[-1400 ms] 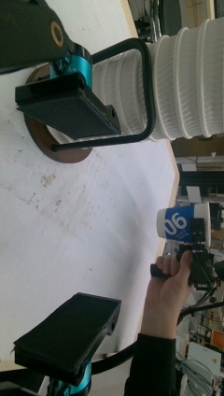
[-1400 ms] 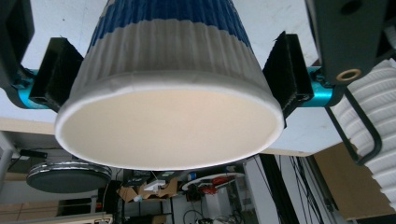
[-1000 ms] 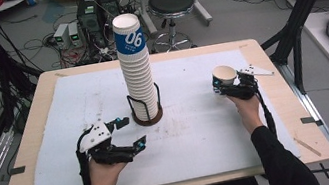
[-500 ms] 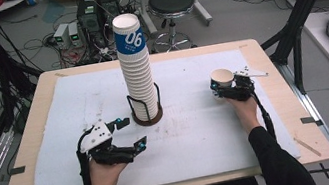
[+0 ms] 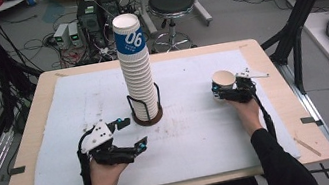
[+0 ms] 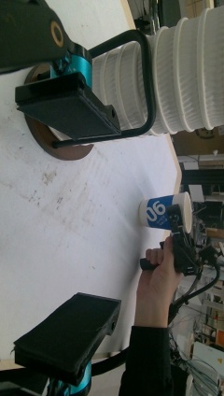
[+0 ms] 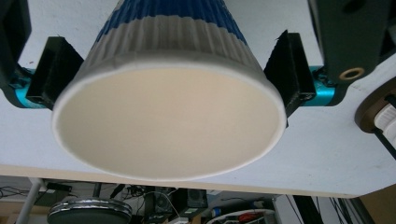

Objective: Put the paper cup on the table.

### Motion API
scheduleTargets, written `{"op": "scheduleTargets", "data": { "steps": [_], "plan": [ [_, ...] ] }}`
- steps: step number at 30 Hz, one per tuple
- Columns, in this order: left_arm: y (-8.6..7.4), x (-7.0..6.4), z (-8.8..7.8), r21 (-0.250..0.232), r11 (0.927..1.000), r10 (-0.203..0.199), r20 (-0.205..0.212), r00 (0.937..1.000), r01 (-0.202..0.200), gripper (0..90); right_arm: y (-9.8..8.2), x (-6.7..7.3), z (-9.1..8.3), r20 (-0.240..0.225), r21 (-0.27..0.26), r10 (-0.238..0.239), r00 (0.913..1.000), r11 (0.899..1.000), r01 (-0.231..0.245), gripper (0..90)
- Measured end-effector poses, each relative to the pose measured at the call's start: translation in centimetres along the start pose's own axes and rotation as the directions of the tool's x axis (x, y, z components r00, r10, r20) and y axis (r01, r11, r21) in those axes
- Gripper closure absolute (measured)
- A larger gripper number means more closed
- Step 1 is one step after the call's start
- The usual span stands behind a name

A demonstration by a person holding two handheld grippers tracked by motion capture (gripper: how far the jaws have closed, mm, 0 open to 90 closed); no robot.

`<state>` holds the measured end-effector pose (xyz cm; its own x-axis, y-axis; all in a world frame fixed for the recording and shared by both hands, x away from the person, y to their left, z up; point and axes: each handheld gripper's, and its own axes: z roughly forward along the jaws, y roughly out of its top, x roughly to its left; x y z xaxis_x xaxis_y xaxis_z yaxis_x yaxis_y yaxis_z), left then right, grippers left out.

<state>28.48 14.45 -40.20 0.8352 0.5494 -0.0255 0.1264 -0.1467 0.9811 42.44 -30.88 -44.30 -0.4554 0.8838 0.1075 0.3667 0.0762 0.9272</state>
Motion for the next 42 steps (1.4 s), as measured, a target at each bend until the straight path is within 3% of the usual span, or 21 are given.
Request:
{"op": "scheduleTargets", "data": {
  "steps": [21,35,42],
  "plan": [
    [0.0,-0.1,0.2,0.004,1.0000,0.001,0.001,1.0000,-0.001,14.5,-0.5,0.6,-0.6,0.031,0.017,-0.027,0.9992,1.000,0.026,17.4],
    [0.1,-0.1,0.2,0.004,1.0000,0.000,0.007,1.0000,0.000,14.5,-0.4,1.0,-1.0,0.045,0.060,-0.052,0.9976,0.997,0.050,13.6],
    [0.1,-0.2,0.3,0.005,1.0000,-0.001,0.013,0.9999,0.000,14.5,-0.3,0.8,-1.4,0.059,0.079,-0.038,0.9975,0.996,0.033,13.6]
  ]
}}
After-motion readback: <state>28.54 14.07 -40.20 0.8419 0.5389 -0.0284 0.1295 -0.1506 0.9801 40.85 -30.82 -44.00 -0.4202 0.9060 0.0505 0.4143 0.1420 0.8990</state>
